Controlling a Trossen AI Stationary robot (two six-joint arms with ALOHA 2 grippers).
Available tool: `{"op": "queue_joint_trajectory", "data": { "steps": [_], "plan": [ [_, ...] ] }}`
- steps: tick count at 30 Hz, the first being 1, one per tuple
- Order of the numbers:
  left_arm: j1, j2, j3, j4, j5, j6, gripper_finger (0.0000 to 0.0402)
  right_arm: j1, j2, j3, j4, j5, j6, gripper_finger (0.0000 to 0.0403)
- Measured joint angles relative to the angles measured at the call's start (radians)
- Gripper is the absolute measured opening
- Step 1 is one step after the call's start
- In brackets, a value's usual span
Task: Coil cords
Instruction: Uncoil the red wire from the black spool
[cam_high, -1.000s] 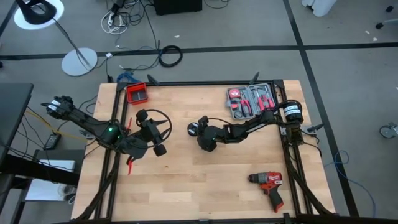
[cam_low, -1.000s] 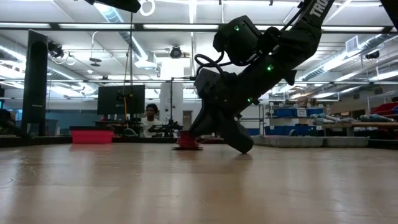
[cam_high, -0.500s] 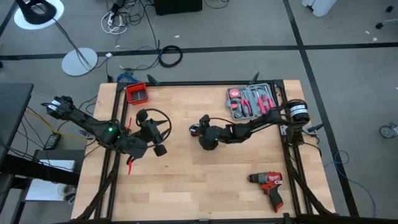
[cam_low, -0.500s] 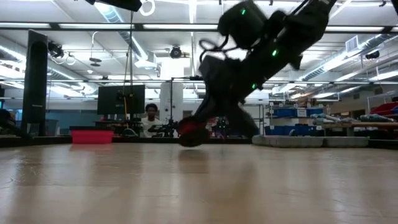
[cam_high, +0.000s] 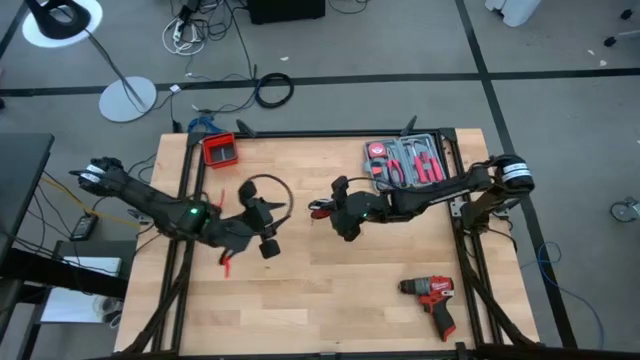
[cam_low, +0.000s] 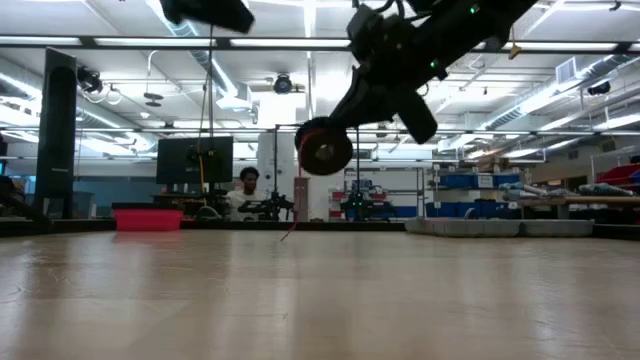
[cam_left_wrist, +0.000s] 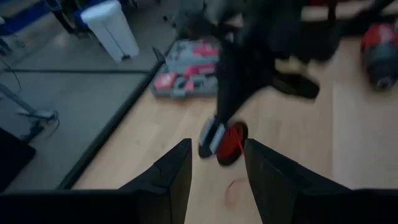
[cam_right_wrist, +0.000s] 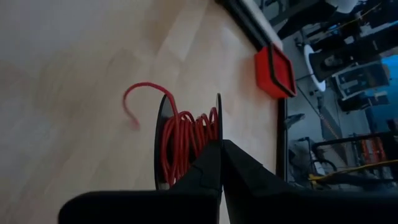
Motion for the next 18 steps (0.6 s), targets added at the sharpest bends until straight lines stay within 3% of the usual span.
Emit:
{"op": "queue_joint_trajectory", "data": {
  "steps": [5,18],
  "plan": [
    [0.05,0.082,0.0,0.038,0.078,-0.001,0.0152,-0.015,-0.04,0.0,-0.014,-0.042,0.054,0.0],
    [0.065,0.109,0.0,0.139,0.07,-0.071,0.0152,-0.021,-0.072,0.001,-0.003,0.222,0.111,0.0]
  ]
}}
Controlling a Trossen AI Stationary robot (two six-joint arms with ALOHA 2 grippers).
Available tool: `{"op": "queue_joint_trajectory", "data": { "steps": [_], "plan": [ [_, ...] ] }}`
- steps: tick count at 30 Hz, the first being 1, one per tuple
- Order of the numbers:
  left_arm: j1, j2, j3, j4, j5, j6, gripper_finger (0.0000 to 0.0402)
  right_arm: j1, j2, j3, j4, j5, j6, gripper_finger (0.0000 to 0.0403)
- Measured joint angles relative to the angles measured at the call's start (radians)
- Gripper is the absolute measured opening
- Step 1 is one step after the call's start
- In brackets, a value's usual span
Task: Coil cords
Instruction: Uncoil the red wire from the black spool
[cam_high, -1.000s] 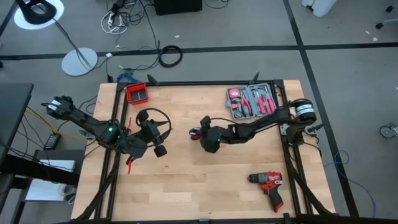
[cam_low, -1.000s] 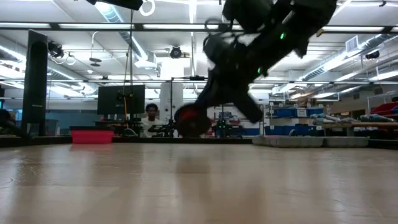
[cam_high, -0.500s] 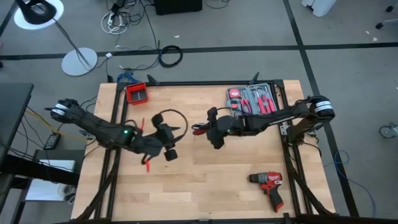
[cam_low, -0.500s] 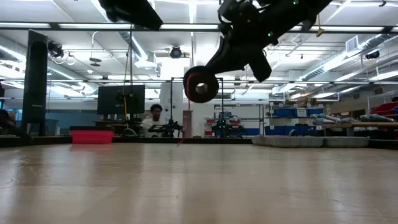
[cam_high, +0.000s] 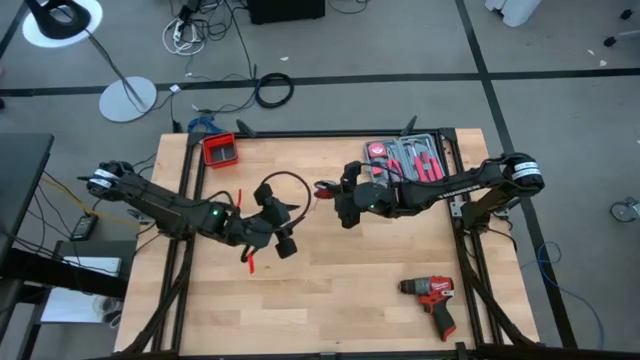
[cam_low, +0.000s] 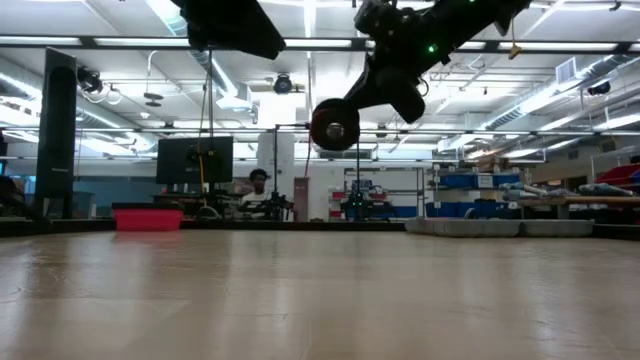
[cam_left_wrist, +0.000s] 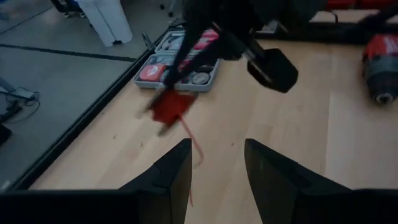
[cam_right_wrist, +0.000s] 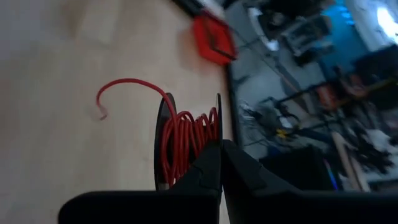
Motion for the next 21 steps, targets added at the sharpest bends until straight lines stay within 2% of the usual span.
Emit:
{"op": "queue_joint_trajectory", "data": {
  "steps": [7,14,21],
  "plan": [
    [0.0,0.054,0.0,0.021,-0.104,-0.142,0.0152,0.0,-0.047,0.001,0.085,0.114,0.005,0.0],
    [0.011,0.15,0.0,0.09,-0.256,-0.142,0.0152,0.021,-0.061,0.001,0.132,0.165,-0.001,0.0],
    [0.026,0.174,0.0,0.097,-0.281,-0.16,0.0152,0.086,-0.061,0.001,0.141,0.288,-0.114,0.0]
  ]
}}
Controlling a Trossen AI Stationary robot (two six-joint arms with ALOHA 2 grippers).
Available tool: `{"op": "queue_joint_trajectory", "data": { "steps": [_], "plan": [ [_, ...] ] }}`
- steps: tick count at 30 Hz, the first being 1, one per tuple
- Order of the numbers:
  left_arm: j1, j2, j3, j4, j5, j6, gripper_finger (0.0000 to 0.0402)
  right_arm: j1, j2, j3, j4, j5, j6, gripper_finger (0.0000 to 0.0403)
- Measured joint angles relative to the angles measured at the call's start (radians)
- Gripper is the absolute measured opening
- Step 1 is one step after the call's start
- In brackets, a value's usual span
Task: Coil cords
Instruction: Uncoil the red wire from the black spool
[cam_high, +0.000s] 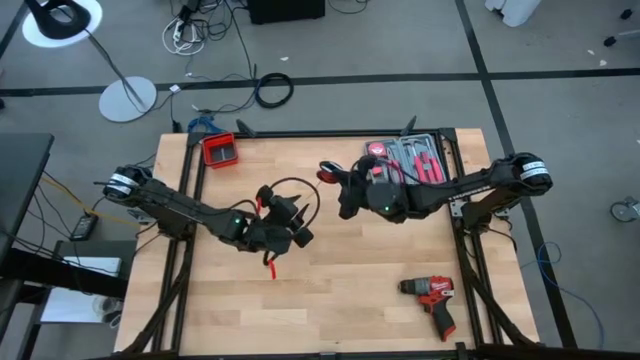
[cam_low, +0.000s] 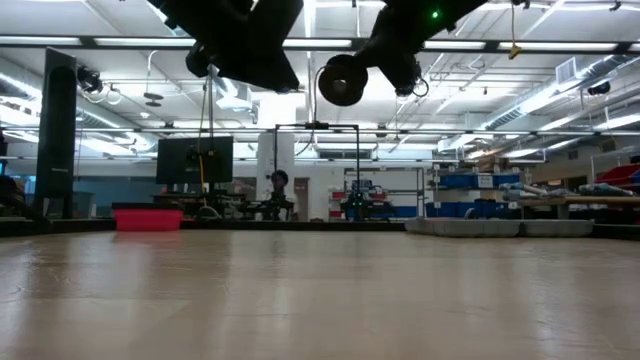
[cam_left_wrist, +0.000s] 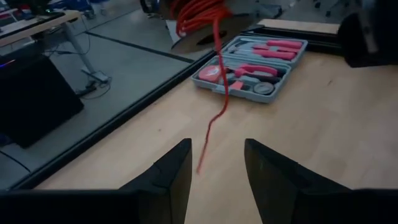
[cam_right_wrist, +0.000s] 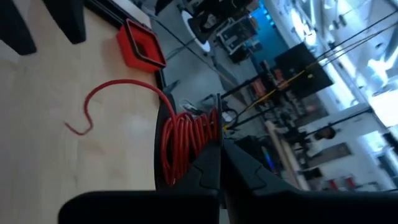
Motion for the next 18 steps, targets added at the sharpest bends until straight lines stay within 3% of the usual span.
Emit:
{"op": "queue_joint_trajectory", "data": {
  "steps": [3,9,13,18],
  "plan": [
    [0.0,0.0,0.0,0.033,0.018,0.016,0.0152,0.029,0.0,0.0,0.014,0.039,-0.041,0.0],
    [0.0,0.0,0.0,0.133,0.147,0.165,0.0152,0.061,-0.001,0.0,0.028,0.081,-0.116,0.0],
    [0.002,0.0,0.0,0.133,0.153,0.227,0.0152,0.073,-0.001,0.0,0.027,0.081,-0.135,0.0],
    [0.034,0.0,0.0,0.133,0.161,0.196,0.0152,0.078,-0.001,0.0,0.026,0.082,-0.137,0.0]
  ]
}}
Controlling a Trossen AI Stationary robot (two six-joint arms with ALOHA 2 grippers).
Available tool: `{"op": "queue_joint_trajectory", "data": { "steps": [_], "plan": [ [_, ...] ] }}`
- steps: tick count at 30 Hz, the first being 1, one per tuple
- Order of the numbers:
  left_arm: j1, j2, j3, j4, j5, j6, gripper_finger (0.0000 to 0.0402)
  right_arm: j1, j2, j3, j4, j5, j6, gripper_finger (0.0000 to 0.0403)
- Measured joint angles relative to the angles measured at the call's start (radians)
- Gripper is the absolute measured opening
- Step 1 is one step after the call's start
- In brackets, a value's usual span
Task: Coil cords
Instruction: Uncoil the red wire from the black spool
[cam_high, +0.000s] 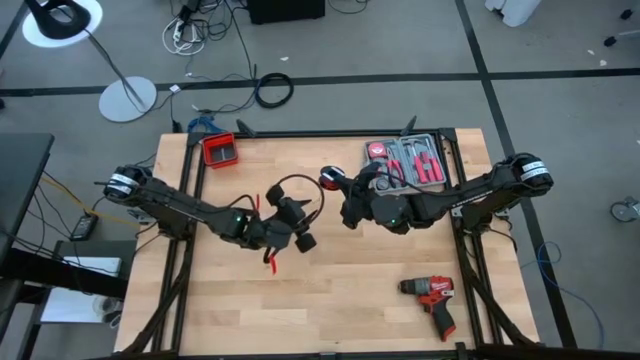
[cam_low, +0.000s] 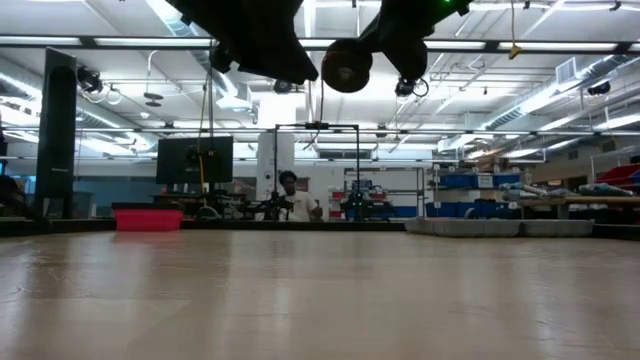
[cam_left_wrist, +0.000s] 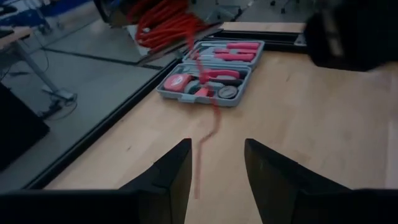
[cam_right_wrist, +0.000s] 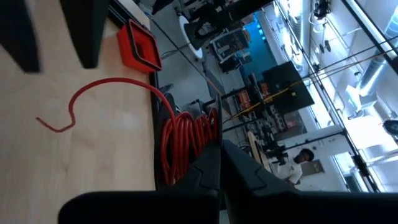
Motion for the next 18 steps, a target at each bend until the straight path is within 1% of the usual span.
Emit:
{"op": "queue_joint_trajectory", "data": {
  "steps": [2,8,18],
  "plan": [
    [0.014,0.0,0.0,0.0,0.006,-0.014,0.0152,0.0,0.0,0.0,0.0,0.0,0.0,0.0],
    [0.054,0.0,0.0,0.0,0.071,-0.018,0.0152,0.0,0.0,0.0,0.012,-0.017,0.018,0.0],
    [0.064,0.0,0.0,0.066,0.083,0.033,0.0152,0.0,0.0,0.0,0.043,-0.043,0.018,0.0]
  ]
}}
